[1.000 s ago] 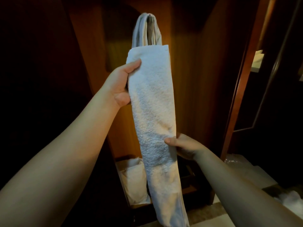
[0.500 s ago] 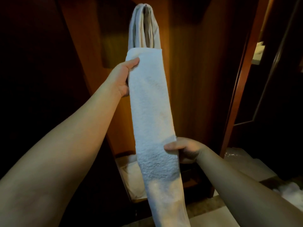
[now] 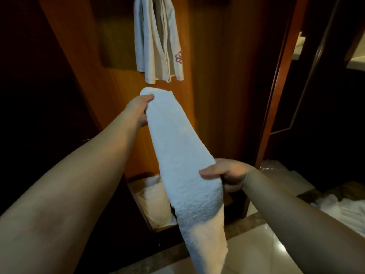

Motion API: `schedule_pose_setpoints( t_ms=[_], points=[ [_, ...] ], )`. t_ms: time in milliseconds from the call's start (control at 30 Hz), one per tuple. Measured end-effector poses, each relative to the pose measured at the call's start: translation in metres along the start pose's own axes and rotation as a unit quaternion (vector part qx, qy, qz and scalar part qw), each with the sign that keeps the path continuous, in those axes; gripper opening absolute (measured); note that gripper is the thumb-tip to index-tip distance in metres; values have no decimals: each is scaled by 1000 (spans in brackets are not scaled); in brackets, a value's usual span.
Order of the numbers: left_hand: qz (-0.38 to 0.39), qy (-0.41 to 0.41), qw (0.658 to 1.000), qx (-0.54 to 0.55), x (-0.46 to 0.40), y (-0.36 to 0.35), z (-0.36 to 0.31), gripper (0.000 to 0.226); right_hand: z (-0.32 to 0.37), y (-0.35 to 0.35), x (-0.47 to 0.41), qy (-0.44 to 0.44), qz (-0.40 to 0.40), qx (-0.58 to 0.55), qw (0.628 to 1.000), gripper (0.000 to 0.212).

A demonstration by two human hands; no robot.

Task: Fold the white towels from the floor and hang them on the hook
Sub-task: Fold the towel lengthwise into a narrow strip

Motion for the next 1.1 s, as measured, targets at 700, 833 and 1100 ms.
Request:
schedule_pose_setpoints(
  t_ms=[700, 833, 1100],
  points=[
    [418, -46, 907, 28, 98, -3, 99, 60, 138, 12, 34, 198, -263, 65, 942, 37],
    [389, -43, 919, 53, 99, 1, 87, 50, 162, -1, 40, 190, -306, 152, 920, 41],
    [110, -221, 968, 36, 102, 14, 38, 40, 205, -30, 38, 189, -372, 247, 874, 59]
  ],
)
Point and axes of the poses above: each hand's wrist, its own x-axis away from the middle knuckle, its own y-axis out of the back of the hand, z = x × y, the point moved 7 cm from there along -x, towards the middle knuckle, and after that the axes turned 12 degrees about -y, right-handed, at the moved point
